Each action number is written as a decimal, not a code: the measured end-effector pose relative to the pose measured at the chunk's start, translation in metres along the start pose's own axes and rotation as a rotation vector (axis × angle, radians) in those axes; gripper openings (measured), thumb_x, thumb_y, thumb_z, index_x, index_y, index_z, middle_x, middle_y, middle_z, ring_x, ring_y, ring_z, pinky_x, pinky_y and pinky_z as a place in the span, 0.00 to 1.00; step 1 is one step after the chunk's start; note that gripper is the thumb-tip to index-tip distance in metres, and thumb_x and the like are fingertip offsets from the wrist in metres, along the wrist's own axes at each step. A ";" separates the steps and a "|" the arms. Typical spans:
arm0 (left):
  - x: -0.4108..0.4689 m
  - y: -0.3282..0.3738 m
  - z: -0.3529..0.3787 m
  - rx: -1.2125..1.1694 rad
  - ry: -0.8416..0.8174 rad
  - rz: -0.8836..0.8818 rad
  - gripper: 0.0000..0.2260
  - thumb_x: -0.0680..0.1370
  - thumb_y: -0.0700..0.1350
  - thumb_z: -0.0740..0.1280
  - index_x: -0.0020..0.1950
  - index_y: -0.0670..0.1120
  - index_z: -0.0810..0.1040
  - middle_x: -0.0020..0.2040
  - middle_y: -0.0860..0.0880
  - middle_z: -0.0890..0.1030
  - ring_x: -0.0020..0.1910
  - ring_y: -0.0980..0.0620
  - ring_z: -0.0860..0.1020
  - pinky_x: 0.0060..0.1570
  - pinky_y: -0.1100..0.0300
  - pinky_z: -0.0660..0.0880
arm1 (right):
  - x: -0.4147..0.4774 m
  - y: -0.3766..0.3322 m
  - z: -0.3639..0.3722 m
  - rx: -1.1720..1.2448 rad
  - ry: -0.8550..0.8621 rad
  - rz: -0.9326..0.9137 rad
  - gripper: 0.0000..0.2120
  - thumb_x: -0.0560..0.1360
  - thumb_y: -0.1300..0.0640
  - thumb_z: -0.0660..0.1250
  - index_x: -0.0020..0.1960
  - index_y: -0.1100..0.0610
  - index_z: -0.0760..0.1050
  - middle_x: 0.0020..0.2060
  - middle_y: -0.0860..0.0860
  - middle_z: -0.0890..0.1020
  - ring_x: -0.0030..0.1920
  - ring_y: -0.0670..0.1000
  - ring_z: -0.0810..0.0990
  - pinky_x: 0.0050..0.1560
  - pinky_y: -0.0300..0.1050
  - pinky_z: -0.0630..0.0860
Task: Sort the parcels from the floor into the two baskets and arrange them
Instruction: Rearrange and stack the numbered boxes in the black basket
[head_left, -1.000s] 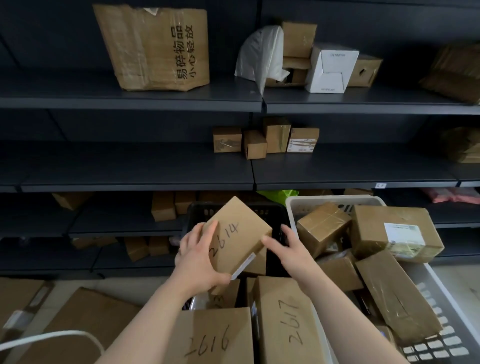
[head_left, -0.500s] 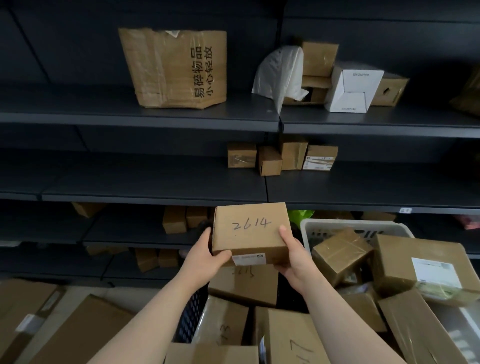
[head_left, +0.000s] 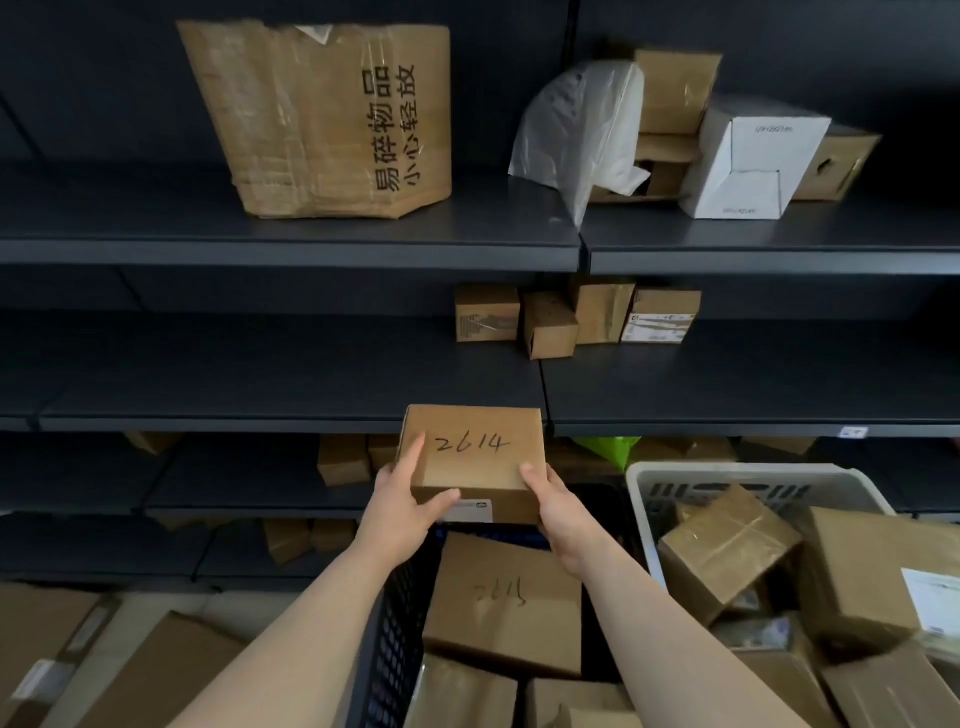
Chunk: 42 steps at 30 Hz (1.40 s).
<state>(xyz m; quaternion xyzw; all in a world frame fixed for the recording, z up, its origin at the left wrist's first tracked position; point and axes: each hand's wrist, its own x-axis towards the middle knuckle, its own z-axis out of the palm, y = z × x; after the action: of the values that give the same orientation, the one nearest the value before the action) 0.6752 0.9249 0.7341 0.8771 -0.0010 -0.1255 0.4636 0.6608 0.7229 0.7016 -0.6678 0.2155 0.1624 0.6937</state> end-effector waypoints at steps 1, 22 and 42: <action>0.005 -0.002 0.000 0.010 0.006 -0.006 0.37 0.76 0.53 0.70 0.78 0.60 0.50 0.73 0.45 0.62 0.67 0.49 0.68 0.67 0.53 0.66 | 0.004 0.002 0.001 -0.012 -0.020 -0.006 0.34 0.75 0.34 0.61 0.77 0.44 0.59 0.68 0.47 0.74 0.68 0.51 0.71 0.72 0.53 0.64; 0.030 -0.022 0.006 0.072 0.036 0.033 0.35 0.75 0.57 0.69 0.77 0.61 0.54 0.75 0.46 0.59 0.70 0.44 0.66 0.67 0.48 0.67 | -0.004 0.091 -0.036 -0.297 0.128 0.450 0.26 0.70 0.56 0.77 0.65 0.63 0.74 0.54 0.57 0.81 0.53 0.55 0.79 0.54 0.47 0.78; 0.040 -0.018 0.011 0.068 0.092 0.018 0.34 0.74 0.59 0.69 0.76 0.63 0.56 0.75 0.48 0.59 0.68 0.45 0.69 0.63 0.50 0.70 | 0.006 0.105 -0.013 0.102 -0.004 0.519 0.26 0.68 0.61 0.78 0.63 0.64 0.74 0.52 0.60 0.84 0.52 0.59 0.82 0.53 0.55 0.80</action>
<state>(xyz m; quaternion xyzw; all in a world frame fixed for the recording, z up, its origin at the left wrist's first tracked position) 0.7095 0.9215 0.7042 0.8972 0.0083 -0.0809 0.4341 0.6113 0.7150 0.6085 -0.5540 0.3859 0.3250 0.6622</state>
